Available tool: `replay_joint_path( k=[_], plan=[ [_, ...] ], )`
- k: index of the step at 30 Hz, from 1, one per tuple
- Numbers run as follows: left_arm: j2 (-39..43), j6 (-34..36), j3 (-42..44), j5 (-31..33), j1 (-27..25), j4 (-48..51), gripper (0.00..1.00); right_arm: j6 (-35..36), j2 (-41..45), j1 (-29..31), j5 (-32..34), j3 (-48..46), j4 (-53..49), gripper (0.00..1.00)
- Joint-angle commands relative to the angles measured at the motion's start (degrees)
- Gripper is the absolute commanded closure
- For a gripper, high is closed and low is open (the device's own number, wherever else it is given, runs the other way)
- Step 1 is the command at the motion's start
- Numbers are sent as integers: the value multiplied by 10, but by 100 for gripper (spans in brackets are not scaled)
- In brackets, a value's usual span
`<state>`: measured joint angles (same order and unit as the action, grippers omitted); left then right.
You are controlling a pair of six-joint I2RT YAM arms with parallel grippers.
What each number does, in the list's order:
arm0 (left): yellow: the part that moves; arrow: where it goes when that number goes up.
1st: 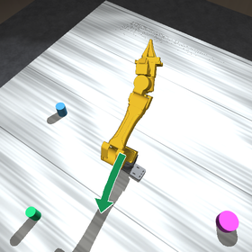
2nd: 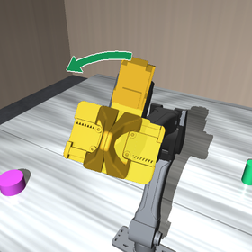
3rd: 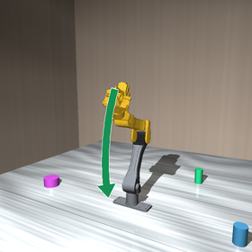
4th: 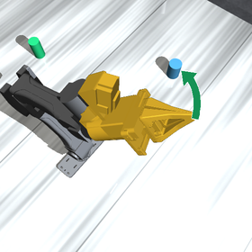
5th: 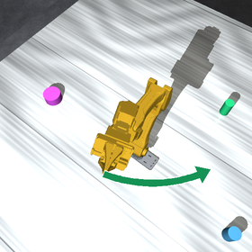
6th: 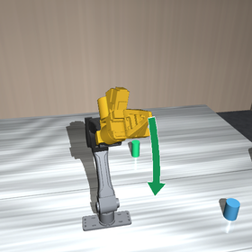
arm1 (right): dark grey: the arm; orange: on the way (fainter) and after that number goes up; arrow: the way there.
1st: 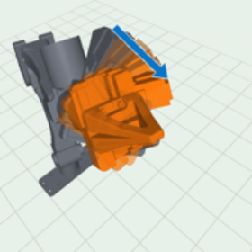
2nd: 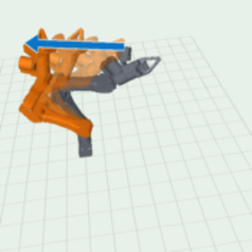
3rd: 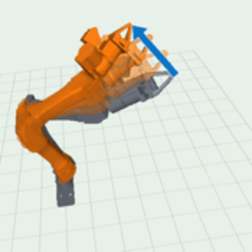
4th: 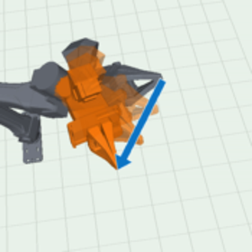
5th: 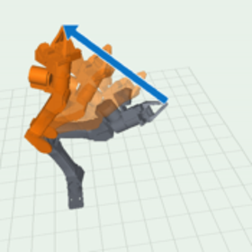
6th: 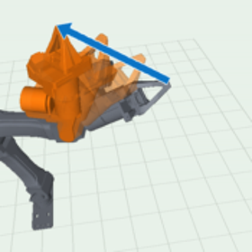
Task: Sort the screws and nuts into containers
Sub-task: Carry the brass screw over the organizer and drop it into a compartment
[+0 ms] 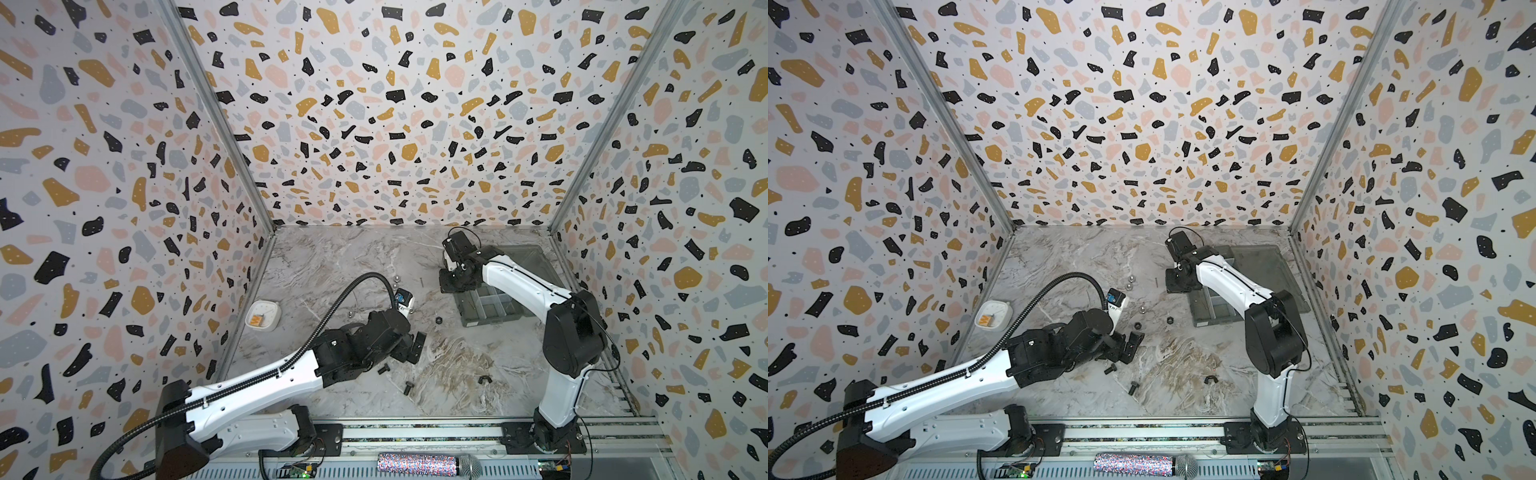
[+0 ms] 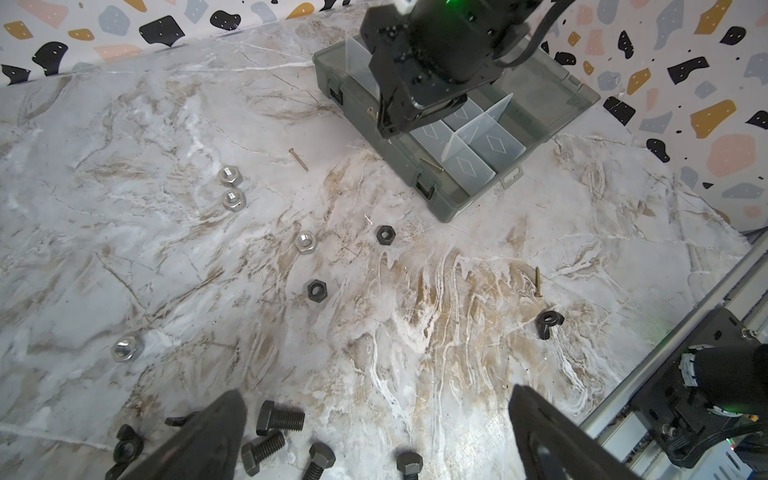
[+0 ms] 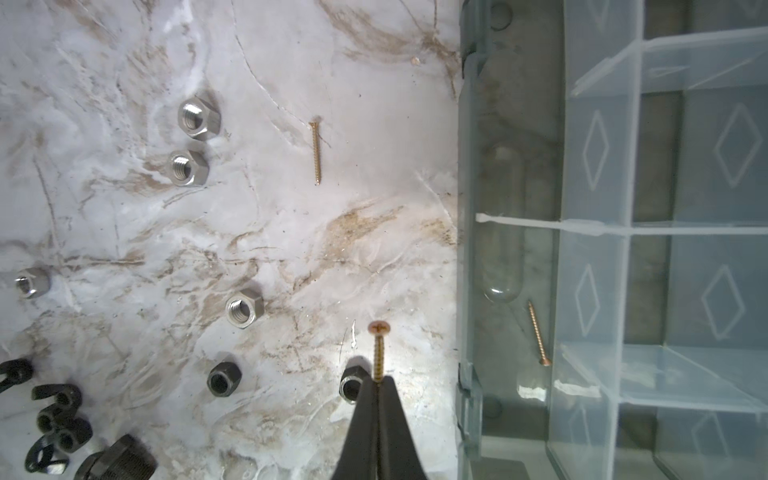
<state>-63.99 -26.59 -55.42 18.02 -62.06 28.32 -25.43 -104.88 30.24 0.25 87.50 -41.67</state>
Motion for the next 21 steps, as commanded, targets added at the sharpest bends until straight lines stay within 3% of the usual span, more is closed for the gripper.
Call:
replay_joint_path(
  k=[1,9,21],
  plan=[
    [-24,3,-31,2,2,-15,0,14,53,-25,16,-37,-22,100],
    [-65,5,-57,-19,2,-31,0,32,94,-70,2,-125,9,100],
    [-91,-2,-58,-21,2,-38,0,40,93,-76,-10,-166,41,98]
  ],
)
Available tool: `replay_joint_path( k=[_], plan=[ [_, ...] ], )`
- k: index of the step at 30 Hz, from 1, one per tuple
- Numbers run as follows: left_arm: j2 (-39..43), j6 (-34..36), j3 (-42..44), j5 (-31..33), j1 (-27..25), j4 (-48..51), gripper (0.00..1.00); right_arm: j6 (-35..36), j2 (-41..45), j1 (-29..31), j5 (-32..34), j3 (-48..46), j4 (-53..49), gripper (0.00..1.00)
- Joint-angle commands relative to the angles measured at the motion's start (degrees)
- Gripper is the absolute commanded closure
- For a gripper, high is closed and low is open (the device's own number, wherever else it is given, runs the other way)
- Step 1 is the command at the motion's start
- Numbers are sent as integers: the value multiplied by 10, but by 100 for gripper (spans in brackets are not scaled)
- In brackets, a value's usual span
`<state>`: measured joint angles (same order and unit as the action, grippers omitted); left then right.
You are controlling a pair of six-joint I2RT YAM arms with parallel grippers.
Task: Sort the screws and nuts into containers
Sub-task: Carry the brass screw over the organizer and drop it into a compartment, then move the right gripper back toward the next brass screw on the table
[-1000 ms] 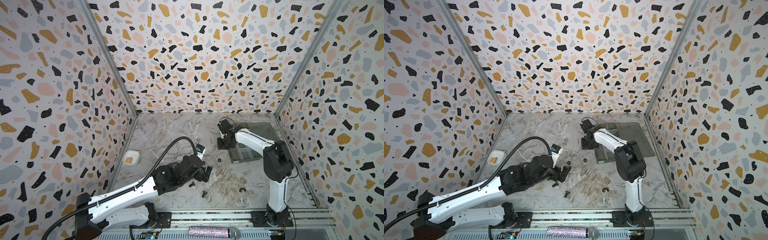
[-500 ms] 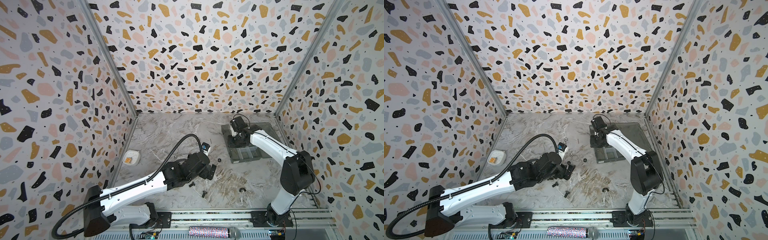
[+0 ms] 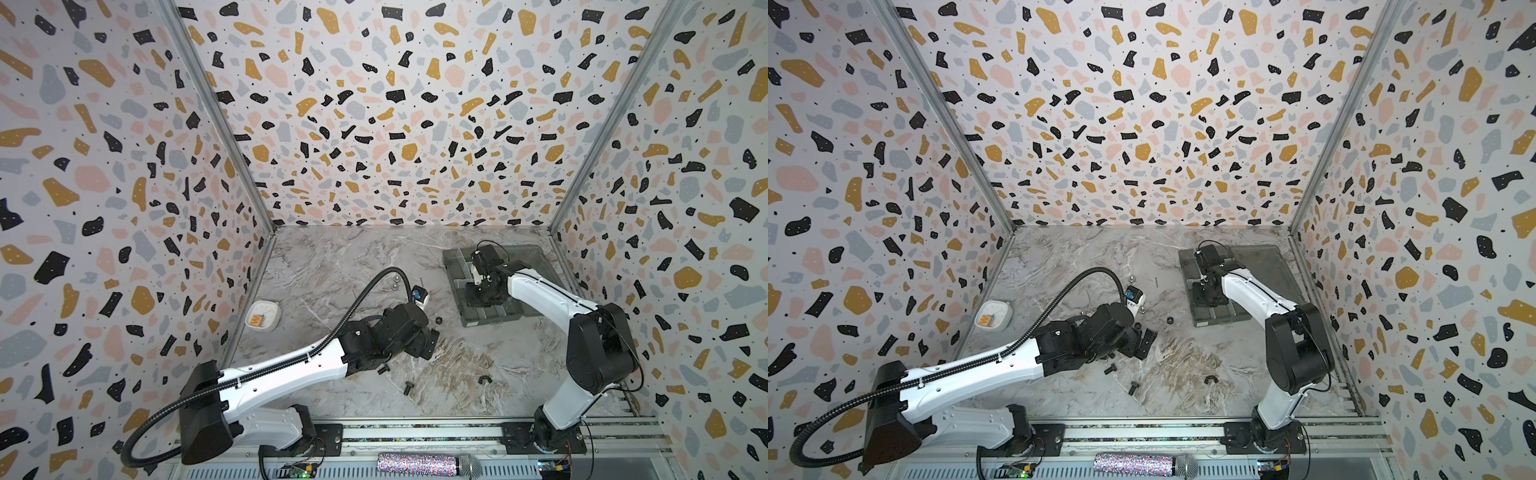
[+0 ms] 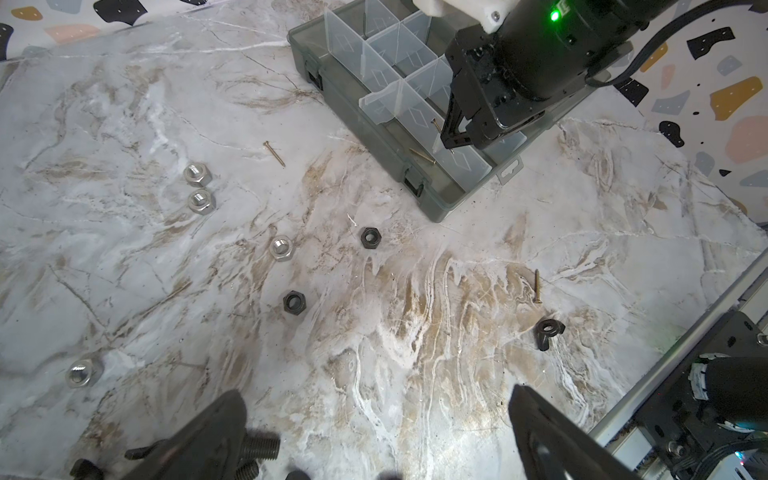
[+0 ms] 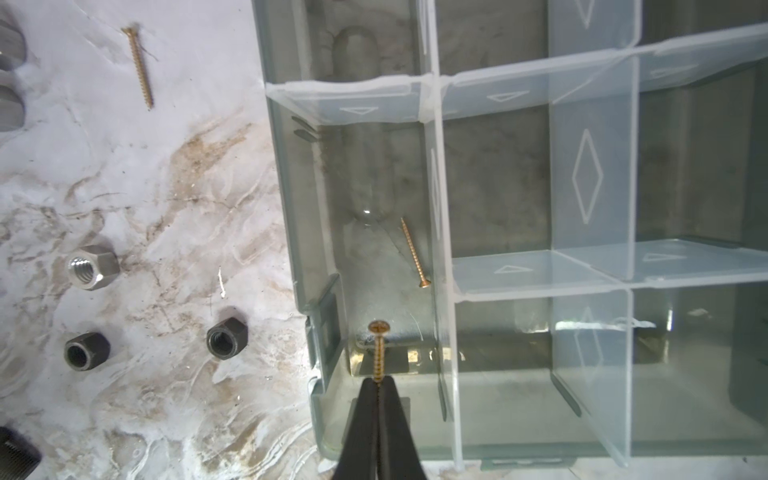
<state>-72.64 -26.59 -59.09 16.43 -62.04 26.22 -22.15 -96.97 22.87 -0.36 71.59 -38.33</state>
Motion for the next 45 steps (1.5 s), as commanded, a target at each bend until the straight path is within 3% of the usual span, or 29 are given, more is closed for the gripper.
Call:
replay_joint_path(
  k=[1,5,9,16,25,36,45],
  plan=[
    [-6,-3,-23,-4,2,-16,0,8,13,-2,-4,-9,9,94],
    [-10,-4,-24,0,2,-14,0,11,9,-4,-1,-10,12,79],
    [-11,-5,-25,5,2,-12,0,14,9,-4,6,-9,11,75],
    [2,-12,-25,24,2,0,0,13,15,21,-5,34,15,75],
    [37,-12,-15,27,11,17,0,19,-144,71,-25,220,4,79],
    [66,3,2,-82,179,15,0,26,-342,80,-40,426,-36,79],
    [18,17,-1,-94,209,3,0,31,-419,78,-43,501,-52,78]
  ],
)
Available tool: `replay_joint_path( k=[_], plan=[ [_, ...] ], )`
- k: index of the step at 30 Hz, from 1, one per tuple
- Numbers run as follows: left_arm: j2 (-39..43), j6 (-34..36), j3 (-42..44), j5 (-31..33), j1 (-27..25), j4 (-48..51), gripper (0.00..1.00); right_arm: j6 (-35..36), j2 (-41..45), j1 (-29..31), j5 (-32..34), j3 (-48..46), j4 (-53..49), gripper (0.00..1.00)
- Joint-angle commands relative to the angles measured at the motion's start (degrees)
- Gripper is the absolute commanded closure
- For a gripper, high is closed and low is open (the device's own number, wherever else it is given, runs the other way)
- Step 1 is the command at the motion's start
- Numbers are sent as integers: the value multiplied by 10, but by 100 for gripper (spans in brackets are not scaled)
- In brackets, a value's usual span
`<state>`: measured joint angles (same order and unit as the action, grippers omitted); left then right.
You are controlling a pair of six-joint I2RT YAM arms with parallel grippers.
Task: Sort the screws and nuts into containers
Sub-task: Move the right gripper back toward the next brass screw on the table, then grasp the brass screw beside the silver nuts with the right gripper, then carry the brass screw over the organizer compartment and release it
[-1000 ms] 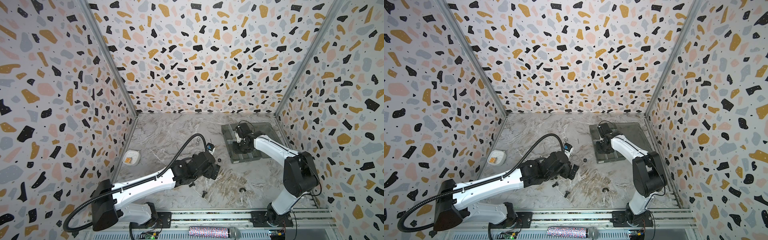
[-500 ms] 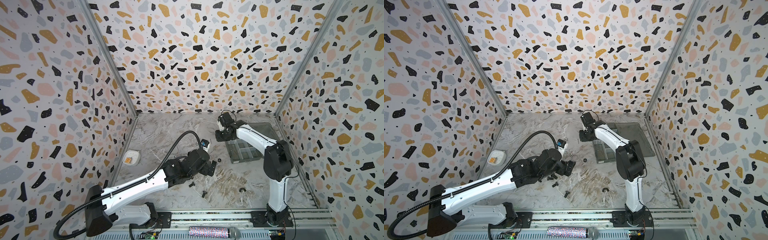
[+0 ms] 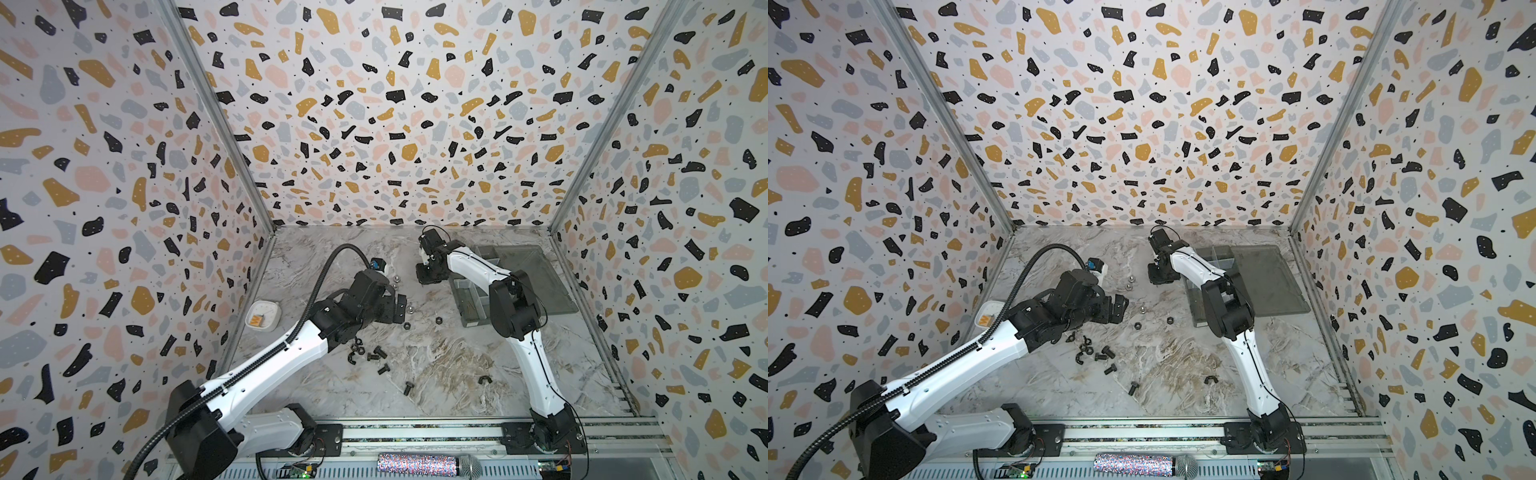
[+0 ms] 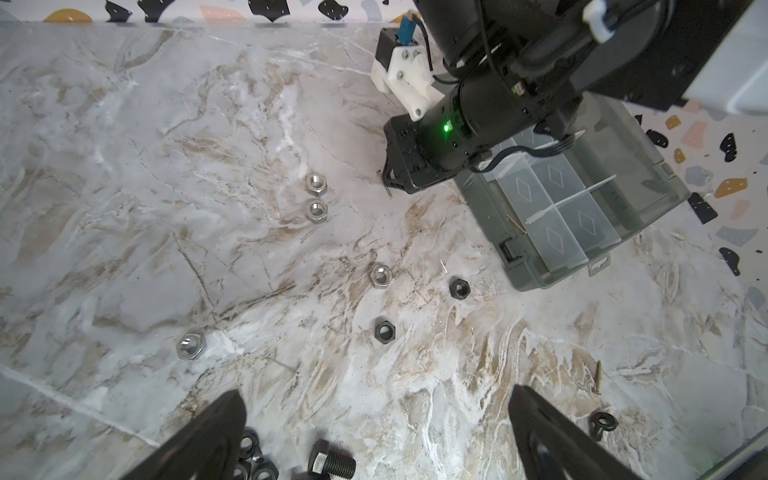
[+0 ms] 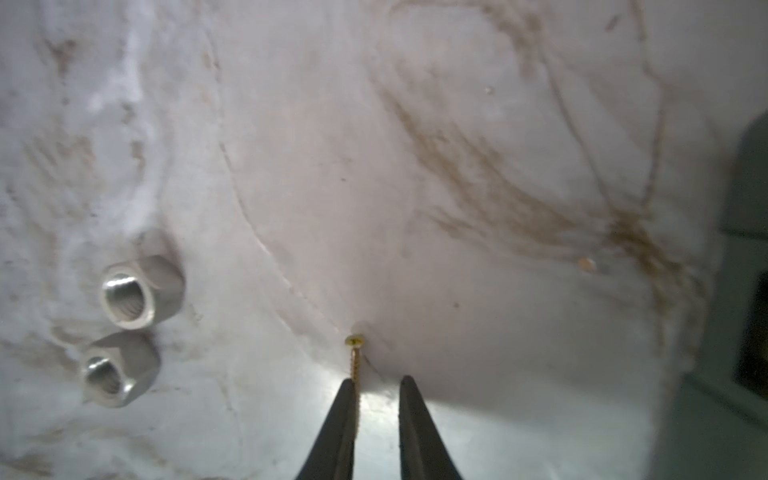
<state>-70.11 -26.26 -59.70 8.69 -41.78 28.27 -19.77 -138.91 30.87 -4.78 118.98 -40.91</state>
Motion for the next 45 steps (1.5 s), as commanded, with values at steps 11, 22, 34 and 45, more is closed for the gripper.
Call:
replay_joint_path(
  k=[11,22,34,45],
  plan=[
    [-16,25,18,-32,24,-28,0,8,-31,-1,-4,49,-41,80],
    [-7,18,29,-47,27,-35,0,19,4,3,14,26,-65,100],
    [23,-2,43,-51,26,-28,0,21,136,2,17,-34,-54,100],
    [26,-26,39,-61,-30,-58,0,22,308,-29,42,-233,-17,100]
  ],
)
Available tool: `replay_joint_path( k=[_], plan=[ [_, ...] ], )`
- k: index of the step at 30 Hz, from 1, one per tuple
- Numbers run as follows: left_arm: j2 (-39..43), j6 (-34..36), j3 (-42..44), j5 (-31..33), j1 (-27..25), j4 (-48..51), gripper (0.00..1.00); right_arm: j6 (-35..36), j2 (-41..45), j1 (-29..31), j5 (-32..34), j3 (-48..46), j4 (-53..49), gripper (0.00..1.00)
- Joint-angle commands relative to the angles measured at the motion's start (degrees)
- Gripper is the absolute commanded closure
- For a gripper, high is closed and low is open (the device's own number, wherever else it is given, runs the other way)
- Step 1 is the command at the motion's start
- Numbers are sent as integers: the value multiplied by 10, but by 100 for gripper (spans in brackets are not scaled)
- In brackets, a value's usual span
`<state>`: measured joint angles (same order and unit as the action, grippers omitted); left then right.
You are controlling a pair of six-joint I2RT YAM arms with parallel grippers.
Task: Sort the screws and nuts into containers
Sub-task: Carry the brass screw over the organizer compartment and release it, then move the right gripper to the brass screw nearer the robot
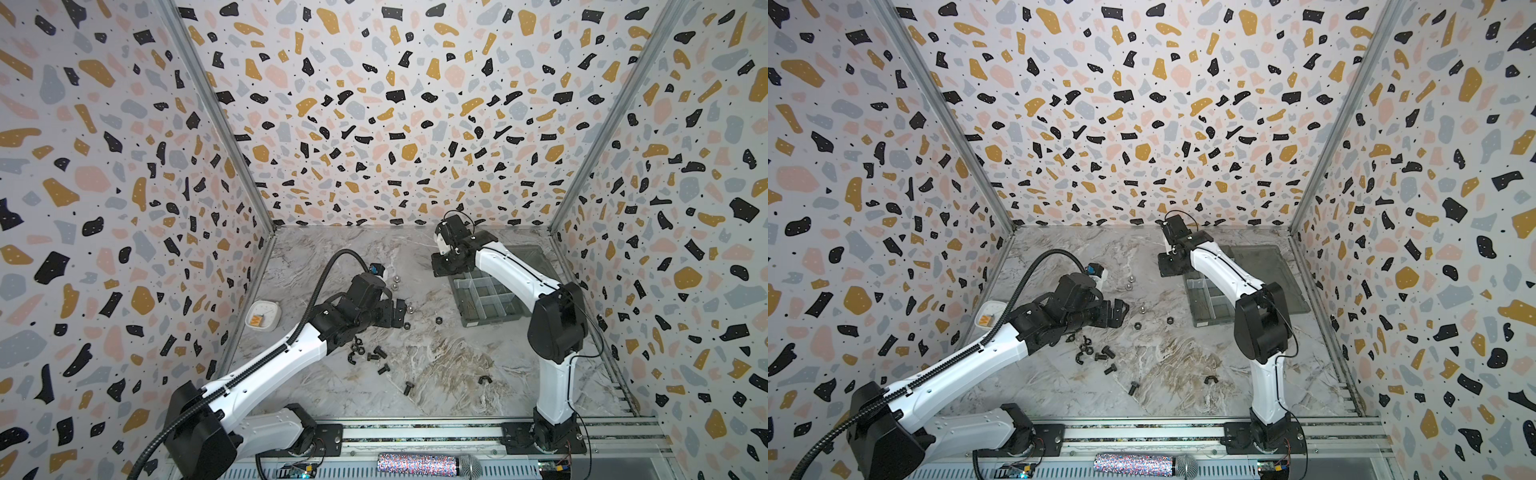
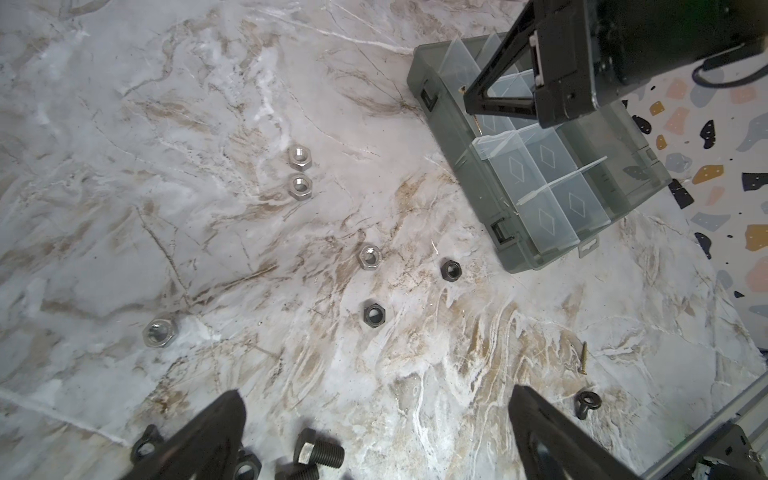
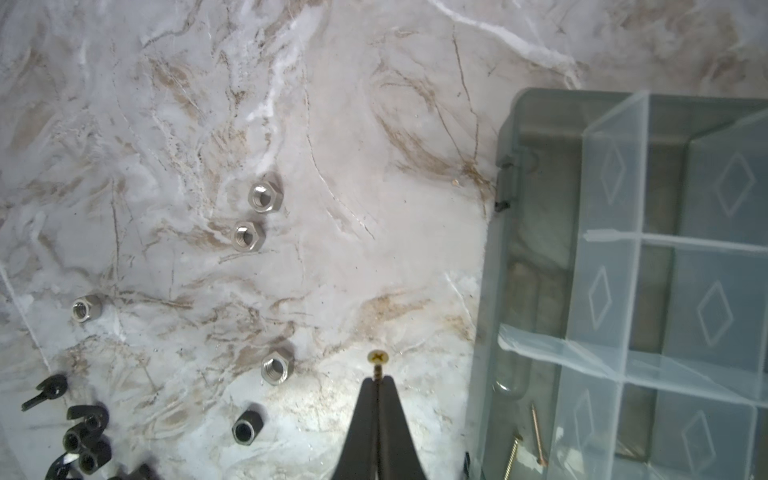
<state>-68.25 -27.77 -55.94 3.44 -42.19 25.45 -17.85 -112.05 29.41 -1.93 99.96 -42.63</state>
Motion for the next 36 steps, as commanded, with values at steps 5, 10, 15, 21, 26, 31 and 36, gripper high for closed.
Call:
replay_joint_path(
  k=[5,10,15,21,26,31,36],
  plan=[
    [-28,-24,-24,13,-94,-36,0,3,116,-36,13,-158,28,100],
    [-50,-37,-38,27,-139,-43,0,2,160,-51,8,-233,49,100],
    [-56,-45,-40,37,-158,-45,0,3,167,-65,-2,-274,70,100],
    [-56,-48,-42,46,-161,-41,0,6,158,-81,-10,-305,94,100],
    [-64,-45,-47,50,-161,-38,0,11,153,-88,-16,-305,97,79],
    [-70,-39,-48,51,-161,-37,0,13,177,-88,-15,-301,90,77],
    [-69,-35,-44,54,-161,-34,0,5,209,-88,-11,-295,59,77]
  ],
)
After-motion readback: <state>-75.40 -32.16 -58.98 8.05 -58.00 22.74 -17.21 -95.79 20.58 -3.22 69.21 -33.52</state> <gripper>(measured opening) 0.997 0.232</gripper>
